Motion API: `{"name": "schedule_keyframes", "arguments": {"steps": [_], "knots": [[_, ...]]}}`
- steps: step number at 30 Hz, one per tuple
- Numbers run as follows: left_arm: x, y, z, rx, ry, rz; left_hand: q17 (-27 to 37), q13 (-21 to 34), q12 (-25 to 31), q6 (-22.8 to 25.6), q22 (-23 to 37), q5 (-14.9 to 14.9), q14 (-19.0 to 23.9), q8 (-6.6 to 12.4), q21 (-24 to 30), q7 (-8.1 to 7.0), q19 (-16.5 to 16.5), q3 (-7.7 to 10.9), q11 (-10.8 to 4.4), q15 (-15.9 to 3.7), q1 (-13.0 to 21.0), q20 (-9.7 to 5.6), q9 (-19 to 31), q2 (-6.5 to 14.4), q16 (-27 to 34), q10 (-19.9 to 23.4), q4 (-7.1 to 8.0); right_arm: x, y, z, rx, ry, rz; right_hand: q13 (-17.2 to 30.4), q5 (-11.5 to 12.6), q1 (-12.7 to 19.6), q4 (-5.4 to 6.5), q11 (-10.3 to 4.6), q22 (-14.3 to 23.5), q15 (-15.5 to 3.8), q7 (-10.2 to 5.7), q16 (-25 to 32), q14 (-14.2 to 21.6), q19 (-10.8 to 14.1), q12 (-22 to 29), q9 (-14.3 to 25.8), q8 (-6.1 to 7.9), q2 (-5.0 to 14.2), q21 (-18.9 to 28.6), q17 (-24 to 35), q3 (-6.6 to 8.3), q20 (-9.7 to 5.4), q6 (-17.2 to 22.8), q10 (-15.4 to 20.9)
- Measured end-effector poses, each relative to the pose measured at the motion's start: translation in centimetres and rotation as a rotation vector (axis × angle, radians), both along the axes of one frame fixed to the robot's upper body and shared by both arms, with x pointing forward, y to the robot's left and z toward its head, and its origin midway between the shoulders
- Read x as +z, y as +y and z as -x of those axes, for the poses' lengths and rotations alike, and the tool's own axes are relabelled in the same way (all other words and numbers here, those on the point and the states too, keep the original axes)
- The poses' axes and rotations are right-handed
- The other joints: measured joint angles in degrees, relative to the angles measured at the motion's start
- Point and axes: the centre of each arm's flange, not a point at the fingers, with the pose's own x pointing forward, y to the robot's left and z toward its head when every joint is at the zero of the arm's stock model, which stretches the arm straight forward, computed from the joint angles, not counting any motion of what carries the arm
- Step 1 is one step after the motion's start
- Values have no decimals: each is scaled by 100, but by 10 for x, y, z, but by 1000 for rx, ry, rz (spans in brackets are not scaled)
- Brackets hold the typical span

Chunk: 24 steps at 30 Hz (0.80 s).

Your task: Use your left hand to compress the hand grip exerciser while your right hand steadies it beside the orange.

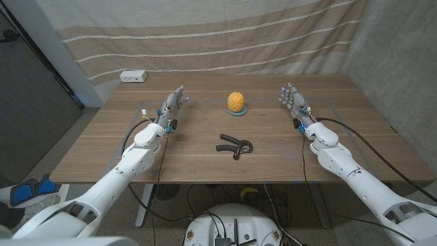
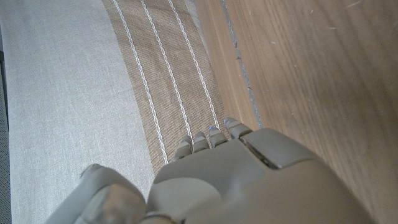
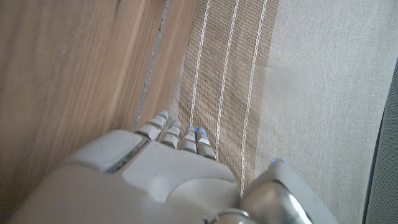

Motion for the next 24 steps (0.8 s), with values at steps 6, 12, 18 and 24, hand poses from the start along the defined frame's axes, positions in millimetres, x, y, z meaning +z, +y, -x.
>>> {"name": "schedule_keyframes", "arguments": {"steps": [6, 12, 18, 24], "knots": [[5, -4, -2, 11, -13, -1, -14, 0, 0, 0, 0, 0, 22, 14, 0, 0, 2, 13, -18, -21, 0, 2, 0, 0, 0, 19, -35, 0, -5, -2, -24, -6, -16, 0, 0, 60, -76, 31, 0, 29, 0, 0, 28, 42, 0, 0, -32, -44, 0, -48, 76, 42, 0, 31], [7, -6, -2, 23, -21, -4, -16, -1, 40, 33, -1, 0, 22, 36, -1, -33, 24, -9, -49, -21, 0, -20, -1, 0, 0, 50, -92, 0, -7, -2, -47, -13, -19, -1, 0, 180, -125, 62, -1, 64, 31, 0, 62, 82, 0, -1, -55, -89, 0, -61, 90, 83, 31, 62], [9, -7, -2, 29, -27, -10, -16, -1, 40, 64, -1, 0, 53, 36, -1, -64, 57, -17, -49, -52, 30, 13, -1, -31, 0, 50, -145, 2, -8, 1, -83, -25, -8, 21, 20, 191, -269, 123, 19, 216, 62, 115, 275, 216, 0, 23, -115, -77, 0, -89, 186, 223, 106, 247], [10, -8, -2, 28, -30, -12, -16, -1, 40, 94, -1, 0, 53, 36, -1, -94, 98, -33, -47, -52, 30, 54, -1, -31, 0, 52, -208, 2, -9, 5, -137, -31, 10, 29, 42, 270, -357, 123, 26, 192, 61, 153, 357, 223, 0, 26, -115, -88, 34, -73, 224, 270, 206, 327]]}}
